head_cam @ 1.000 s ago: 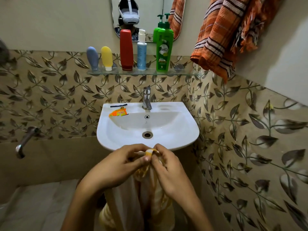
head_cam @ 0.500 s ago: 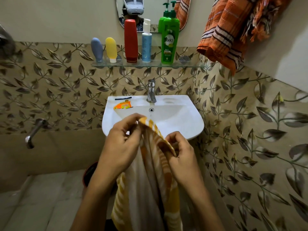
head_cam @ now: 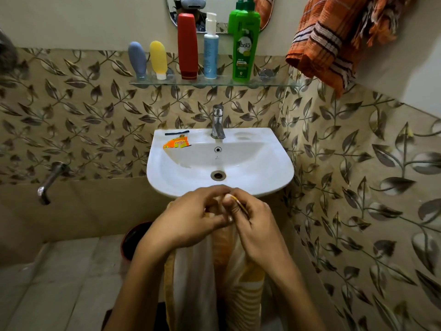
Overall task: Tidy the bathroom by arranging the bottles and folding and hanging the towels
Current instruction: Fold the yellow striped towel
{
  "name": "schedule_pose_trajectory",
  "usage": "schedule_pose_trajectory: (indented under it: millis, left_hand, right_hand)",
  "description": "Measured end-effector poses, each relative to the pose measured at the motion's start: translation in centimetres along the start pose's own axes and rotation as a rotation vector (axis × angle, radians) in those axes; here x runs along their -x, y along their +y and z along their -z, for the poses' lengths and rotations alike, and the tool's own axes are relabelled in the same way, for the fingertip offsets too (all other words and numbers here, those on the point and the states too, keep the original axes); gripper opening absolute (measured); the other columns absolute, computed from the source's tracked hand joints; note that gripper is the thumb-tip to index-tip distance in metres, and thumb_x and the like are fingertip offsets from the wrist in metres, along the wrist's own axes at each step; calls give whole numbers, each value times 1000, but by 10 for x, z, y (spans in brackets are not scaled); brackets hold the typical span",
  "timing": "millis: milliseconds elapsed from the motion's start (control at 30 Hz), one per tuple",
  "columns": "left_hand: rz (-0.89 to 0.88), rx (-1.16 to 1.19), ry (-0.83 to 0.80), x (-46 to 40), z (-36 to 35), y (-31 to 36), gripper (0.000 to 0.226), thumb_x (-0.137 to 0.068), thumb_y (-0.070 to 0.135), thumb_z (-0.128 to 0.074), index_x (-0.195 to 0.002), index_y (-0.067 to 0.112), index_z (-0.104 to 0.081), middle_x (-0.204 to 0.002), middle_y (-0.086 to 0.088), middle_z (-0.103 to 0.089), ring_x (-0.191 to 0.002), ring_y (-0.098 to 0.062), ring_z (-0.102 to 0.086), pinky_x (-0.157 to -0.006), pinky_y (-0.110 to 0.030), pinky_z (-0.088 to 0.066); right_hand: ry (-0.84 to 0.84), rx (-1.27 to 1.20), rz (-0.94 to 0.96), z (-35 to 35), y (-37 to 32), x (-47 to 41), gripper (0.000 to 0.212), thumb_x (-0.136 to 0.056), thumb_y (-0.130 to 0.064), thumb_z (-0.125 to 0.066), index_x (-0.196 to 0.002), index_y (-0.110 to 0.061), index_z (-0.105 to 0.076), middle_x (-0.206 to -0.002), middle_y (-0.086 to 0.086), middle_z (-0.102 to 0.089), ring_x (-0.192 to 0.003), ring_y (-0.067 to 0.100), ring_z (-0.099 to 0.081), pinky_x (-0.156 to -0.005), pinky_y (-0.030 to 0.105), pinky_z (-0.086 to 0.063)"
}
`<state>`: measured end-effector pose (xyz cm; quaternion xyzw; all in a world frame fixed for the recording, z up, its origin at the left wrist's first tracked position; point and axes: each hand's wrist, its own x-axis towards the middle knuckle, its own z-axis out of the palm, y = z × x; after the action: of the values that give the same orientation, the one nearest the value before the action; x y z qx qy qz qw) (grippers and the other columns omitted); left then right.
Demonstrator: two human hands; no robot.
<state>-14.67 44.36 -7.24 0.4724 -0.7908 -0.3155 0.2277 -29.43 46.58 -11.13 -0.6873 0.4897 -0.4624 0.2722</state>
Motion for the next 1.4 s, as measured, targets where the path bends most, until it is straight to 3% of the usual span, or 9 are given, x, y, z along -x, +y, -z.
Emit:
schedule_pose_trajectory:
  millis: [67, 267, 533, 633, 800, 900, 1033, 1267, 1400]
  left_hand:
    - [17, -74, 57, -3, 0, 1, 5, -80, 32, -66, -81, 32, -62, -60, 6, -50, -60, -9, -47, -62, -34, -39]
    - [77, -104, 312, -6, 4, -3, 16, -83, 39, -61, -73, 27, -58, -62, 8, -51, -66, -13, -48, -66, -35, -42]
    - [-1, 173, 578, -11, 14, -8, 17, -82, 39, -64, -78, 23, -61, -51, 9, -40, -48, -9, -34, -48, -19, -28]
    - [92, 190, 549, -15, 12, -17, 11, -83, 32, -66, -92, 27, -62, -46, 10, -40, -44, -7, -36, -53, -28, -31]
    - [97, 129, 184, -17, 8, -18, 63, -75, 31, -73, -126, 51, -40, -59, 5, -44, -53, -4, -43, -64, -27, -39]
    - [88, 89, 63, -21, 6, -17, 39, -77, 31, -72, -113, 34, -57, -73, 9, -55, -69, -9, -54, -70, -29, -43]
    - [35, -11, 134, -23, 11, -18, 29, -84, 29, -64, -67, 10, -49, -60, 1, -42, -59, -17, -41, -62, -37, -35]
    - [-43, 71, 362, -20, 22, -15, 32, -84, 44, -54, -62, 23, -48, -56, 5, -37, -56, -9, -40, -55, -27, -31]
    - [-24, 171, 487, -20, 27, -19, 28, -80, 47, -53, -76, 21, -60, -64, -5, -50, -62, -17, -49, -59, -33, -38]
  right_hand:
    - [24, -50, 22, 1, -1, -2, 22, -92, -46, -48, -79, -31, -58, -71, -12, -64, -67, 5, -61, -60, 31, -47]
    - [-68, 18, 19, 3, 9, -9, 15, -93, -17, -54, -105, -26, -56, -96, -10, -57, -85, -2, -56, -72, 11, -42]
    - [-16, 255, -194, 18, 30, -9, 27, -86, 1, -48, -98, -23, -54, -94, -7, -56, -86, 16, -58, -75, 34, -48]
    - [2, 283, -153, 18, 27, -12, 17, -97, -24, -47, -80, -22, -45, -68, -9, -53, -72, 27, -55, -64, 40, -41]
    - [17, 175, -46, 4, 11, -16, 18, -98, -30, -45, -81, -27, -43, -61, -15, -49, -63, 9, -42, -61, 44, -43]
    - [17, 89, 16, -1, 1, -20, 18, -95, -33, -44, -78, -36, -45, -64, -16, -52, -63, 3, -46, -60, 40, -43]
    - [31, -4, 54, -4, -3, -24, 11, -95, -23, -46, -90, -22, -56, -81, -7, -64, -77, 10, -62, -68, 38, -50]
    - [17, 139, -47, -3, 7, -30, 49, -78, 6, -49, -111, -31, -48, -107, -10, -51, -97, 1, -53, -83, 25, -50]
    - [51, 209, -205, 2, 20, -31, 27, -85, -11, -60, -98, -30, -46, -92, -10, -56, -85, 10, -58, -78, 36, -49]
